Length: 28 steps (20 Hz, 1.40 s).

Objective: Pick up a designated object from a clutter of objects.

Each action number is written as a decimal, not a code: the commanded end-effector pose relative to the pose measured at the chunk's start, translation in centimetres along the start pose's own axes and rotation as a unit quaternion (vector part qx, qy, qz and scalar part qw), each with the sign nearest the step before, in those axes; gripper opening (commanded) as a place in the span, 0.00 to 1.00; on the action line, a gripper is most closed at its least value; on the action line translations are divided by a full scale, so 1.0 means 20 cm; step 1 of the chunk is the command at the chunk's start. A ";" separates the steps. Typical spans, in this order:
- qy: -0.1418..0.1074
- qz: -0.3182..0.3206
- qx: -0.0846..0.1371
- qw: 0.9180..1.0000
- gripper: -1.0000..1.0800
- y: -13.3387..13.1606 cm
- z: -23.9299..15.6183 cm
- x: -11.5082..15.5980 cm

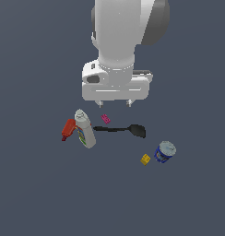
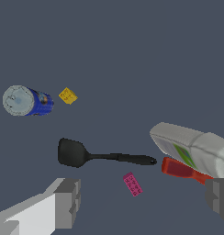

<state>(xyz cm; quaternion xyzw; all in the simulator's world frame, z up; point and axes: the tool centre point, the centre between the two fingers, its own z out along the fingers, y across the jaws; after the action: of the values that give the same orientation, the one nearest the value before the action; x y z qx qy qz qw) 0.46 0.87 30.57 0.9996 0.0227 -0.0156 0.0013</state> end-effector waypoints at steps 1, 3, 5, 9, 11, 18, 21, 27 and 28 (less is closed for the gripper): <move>0.000 0.000 0.000 1.000 0.96 0.00 0.00 0.00; 0.001 0.002 0.000 1.000 0.96 0.01 0.00 0.00; 0.003 0.007 0.000 1.000 0.96 0.02 -0.01 0.00; 0.009 0.025 0.001 1.000 0.96 0.08 -0.04 0.00; 0.010 0.030 0.001 0.999 0.96 0.09 -0.05 0.00; 0.010 0.026 0.001 1.000 0.96 0.10 -0.03 0.00; 0.011 0.018 0.001 1.000 0.96 0.10 0.01 -0.01; 0.011 -0.010 0.002 1.000 0.96 0.12 0.16 -0.04; 0.011 -0.016 0.002 1.000 0.96 0.13 0.19 -0.05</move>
<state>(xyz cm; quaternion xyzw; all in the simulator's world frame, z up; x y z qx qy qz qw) -0.19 -1.60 27.72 0.9995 0.0301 -0.0043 -0.0006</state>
